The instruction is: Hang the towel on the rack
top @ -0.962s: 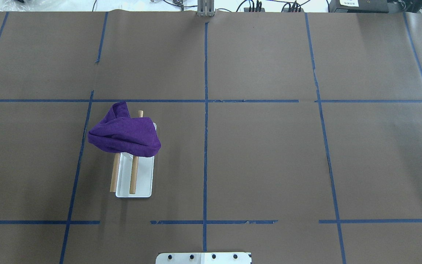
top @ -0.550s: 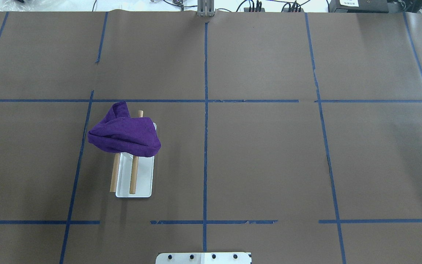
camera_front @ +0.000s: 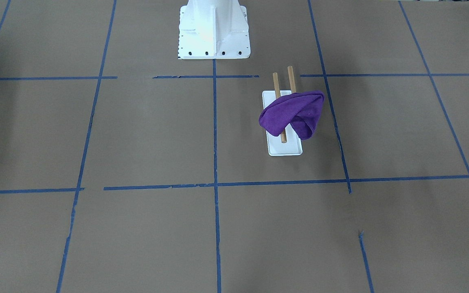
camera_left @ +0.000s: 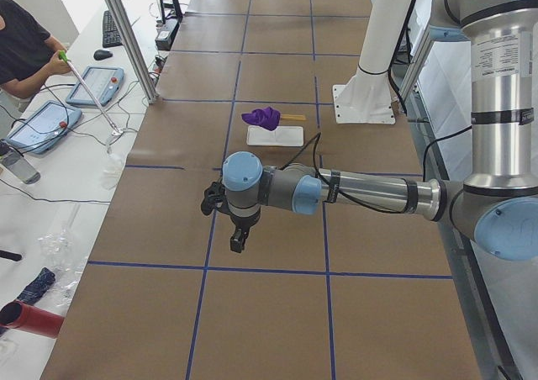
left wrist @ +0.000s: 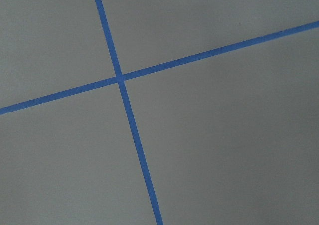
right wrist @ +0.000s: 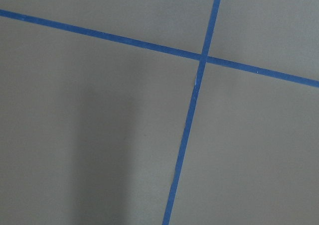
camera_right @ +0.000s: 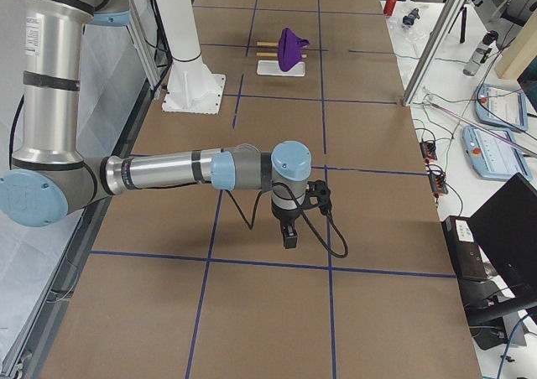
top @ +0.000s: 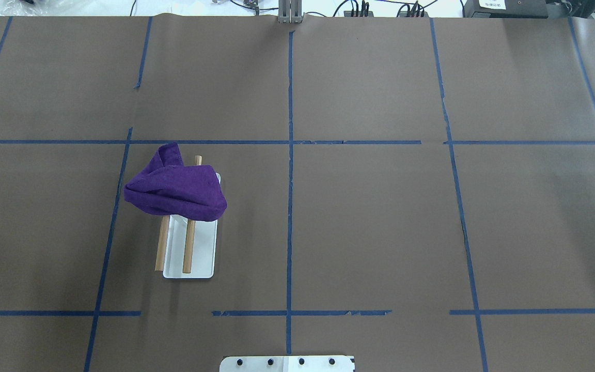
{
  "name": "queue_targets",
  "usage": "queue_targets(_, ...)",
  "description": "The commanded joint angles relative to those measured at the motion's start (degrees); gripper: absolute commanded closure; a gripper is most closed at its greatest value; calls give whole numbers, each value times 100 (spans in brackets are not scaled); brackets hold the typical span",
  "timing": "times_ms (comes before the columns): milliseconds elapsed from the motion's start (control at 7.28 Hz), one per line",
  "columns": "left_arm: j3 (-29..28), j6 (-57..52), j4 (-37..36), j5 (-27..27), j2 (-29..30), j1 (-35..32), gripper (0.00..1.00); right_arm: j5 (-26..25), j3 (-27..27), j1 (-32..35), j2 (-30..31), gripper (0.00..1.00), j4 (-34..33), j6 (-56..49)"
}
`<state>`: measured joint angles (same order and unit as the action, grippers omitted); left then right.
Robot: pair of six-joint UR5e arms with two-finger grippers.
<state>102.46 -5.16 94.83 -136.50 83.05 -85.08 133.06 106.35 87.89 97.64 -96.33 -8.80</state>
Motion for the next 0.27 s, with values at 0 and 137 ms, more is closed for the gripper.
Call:
queue_targets(0,63,7,0,-9,27,1,0,-8,0,0,0,0,0,1)
queue_targets(137,81,7,-9,0,44,1,0,-8,9,0,0,0,0,1)
